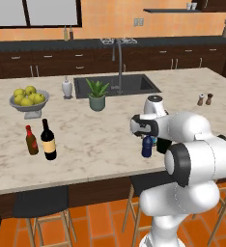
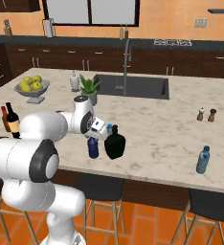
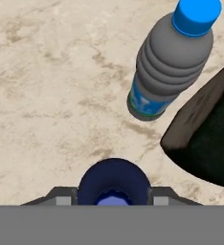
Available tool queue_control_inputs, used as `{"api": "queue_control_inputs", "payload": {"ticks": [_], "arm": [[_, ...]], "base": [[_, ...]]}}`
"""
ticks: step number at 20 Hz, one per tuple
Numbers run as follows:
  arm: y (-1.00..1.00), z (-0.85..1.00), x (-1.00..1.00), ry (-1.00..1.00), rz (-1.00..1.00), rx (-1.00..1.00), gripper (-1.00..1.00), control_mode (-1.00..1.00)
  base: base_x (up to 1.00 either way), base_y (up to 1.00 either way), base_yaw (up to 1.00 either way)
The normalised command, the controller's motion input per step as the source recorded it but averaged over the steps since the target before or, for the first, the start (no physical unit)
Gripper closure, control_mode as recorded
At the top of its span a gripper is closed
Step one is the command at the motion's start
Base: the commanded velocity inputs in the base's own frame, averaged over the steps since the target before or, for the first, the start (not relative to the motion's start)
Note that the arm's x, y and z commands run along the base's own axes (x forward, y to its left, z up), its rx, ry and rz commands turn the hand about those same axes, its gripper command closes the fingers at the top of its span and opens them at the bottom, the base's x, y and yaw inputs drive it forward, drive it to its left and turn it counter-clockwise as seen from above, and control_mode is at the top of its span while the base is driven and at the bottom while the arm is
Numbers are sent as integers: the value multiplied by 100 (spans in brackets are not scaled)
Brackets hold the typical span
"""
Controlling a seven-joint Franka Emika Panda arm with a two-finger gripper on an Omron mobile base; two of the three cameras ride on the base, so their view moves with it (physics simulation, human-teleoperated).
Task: Move the plastic bottles in the middle to the plastics group, and the glass bottles in the middle to the glass group.
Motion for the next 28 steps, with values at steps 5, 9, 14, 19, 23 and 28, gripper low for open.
{"api": "queue_control_inputs", "payload": {"ticks": [5, 9, 14, 19, 23, 28], "arm": [[0, 0, -20, 2, 0, 0, 100, -100], [-1, 17, -81, 2, 0, 0, 100, -100], [-5, 60, -100, 0, 0, 0, 100, -100], [-31, 79, -100, 0, 0, 0, 100, -100], [-82, 65, -81, 1, 0, 0, 100, -100], [-100, 43, -37, 0, 0, 0, 100, -100]], "base": [[0, 0, 0], [0, 0, 0], [0, 0, 0], [0, 0, 0], [0, 0, 0], [0, 0, 0]]}}
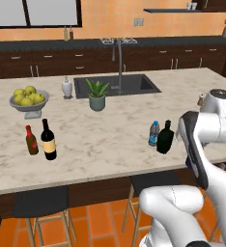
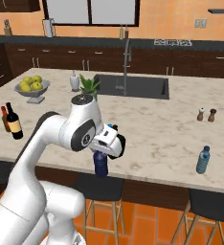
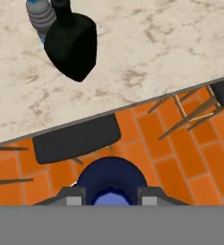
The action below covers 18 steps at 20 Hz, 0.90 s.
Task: Move the plastic bottles in the middle to the plastics group, and the glass bottles in the middle to the glass group.
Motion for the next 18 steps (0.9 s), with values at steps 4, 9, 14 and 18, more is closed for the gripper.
{"api": "queue_control_inputs", "payload": {"ticks": [4, 9, 14, 18], "arm": [[-100, 36, -2, 3, 0, 0, 100, -100], [-100, 32, 6, 8, 1, 0, 100, -100], [-94, 6, 41, 8, 9, 0, 100, -100], [-24, 0, 64, 2, 2, -1, 100, -100]], "base": [[0, 0, 0], [0, 0, 0], [0, 0, 0], [0, 0, 0]]}}
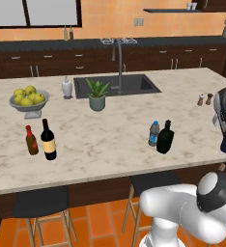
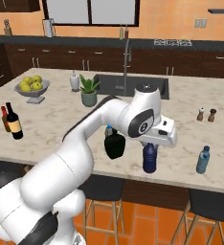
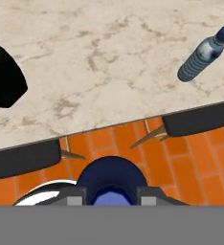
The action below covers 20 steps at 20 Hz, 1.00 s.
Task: Move the plastic bottles in the middle to the plastics group, and the glass bottles in the middle to the glass group.
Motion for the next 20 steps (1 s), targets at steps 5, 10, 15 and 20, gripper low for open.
{"api": "queue_control_inputs", "payload": {"ticks": [5, 10, 15, 20], "arm": [[-7, -11, 55, -4, -1, 0, 100, -100], [-6, -16, 10, -16, 0, 0, 100, -100], [-27, -4, 32, -3, 0, 0, 100, -100], [-41, 0, 36, 0, 0, -3, 100, -100]], "base": [[0, 0, 0], [0, 0, 0], [0, 0, 0], [0, 0, 0]]}}
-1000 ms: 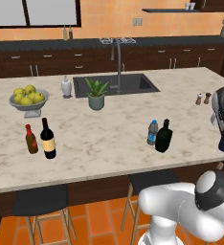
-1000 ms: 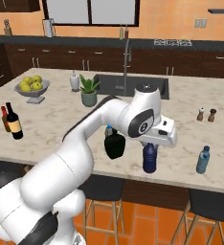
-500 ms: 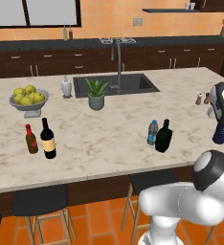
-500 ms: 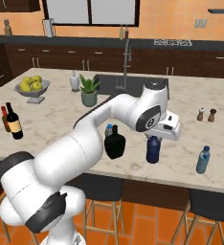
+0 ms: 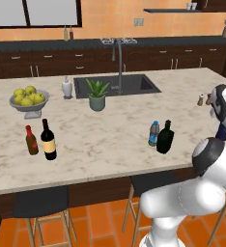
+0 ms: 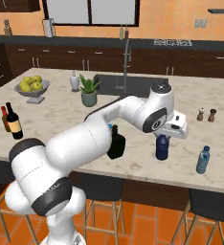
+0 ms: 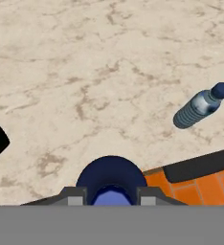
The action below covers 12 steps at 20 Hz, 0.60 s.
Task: Move the plastic bottles in the middle to the plastics group, and the glass bottles in the middle to the glass group.
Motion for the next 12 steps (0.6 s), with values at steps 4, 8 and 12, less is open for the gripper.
{"api": "queue_control_inputs", "payload": {"ticks": [4, 8, 12], "arm": [[-52, -2, 9, 0, 0, 0, 100, -100], [-36, -1, 0, 0, 0, 0, 100, -100], [-20, -21, 0, 0, 0, 0, 100, -100]], "base": [[0, 0, 0], [0, 0, 0], [0, 0, 0]]}}
